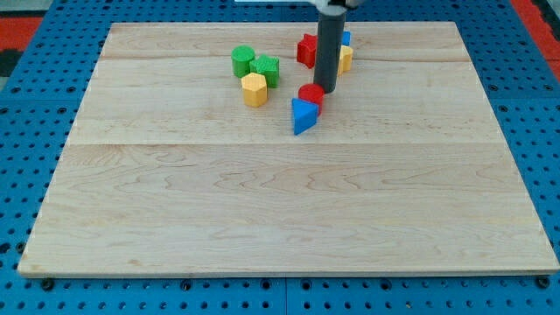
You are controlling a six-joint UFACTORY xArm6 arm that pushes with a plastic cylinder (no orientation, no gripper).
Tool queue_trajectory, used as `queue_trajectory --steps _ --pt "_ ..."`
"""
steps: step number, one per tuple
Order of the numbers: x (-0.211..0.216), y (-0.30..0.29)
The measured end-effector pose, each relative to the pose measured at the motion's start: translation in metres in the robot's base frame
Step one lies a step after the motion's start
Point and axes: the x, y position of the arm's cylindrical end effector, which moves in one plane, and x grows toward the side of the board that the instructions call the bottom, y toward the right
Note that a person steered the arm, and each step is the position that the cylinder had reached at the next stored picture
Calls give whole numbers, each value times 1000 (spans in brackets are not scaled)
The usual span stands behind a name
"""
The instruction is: Push the blue cube and yellow heart to the center right
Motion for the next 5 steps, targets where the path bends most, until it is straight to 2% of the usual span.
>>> queue_trajectory --steps 1,2,3,4,5 --pt "9 -5" --pt "3 24" --pt "-2 77" --pt "-64 139" --pt "-123 147"
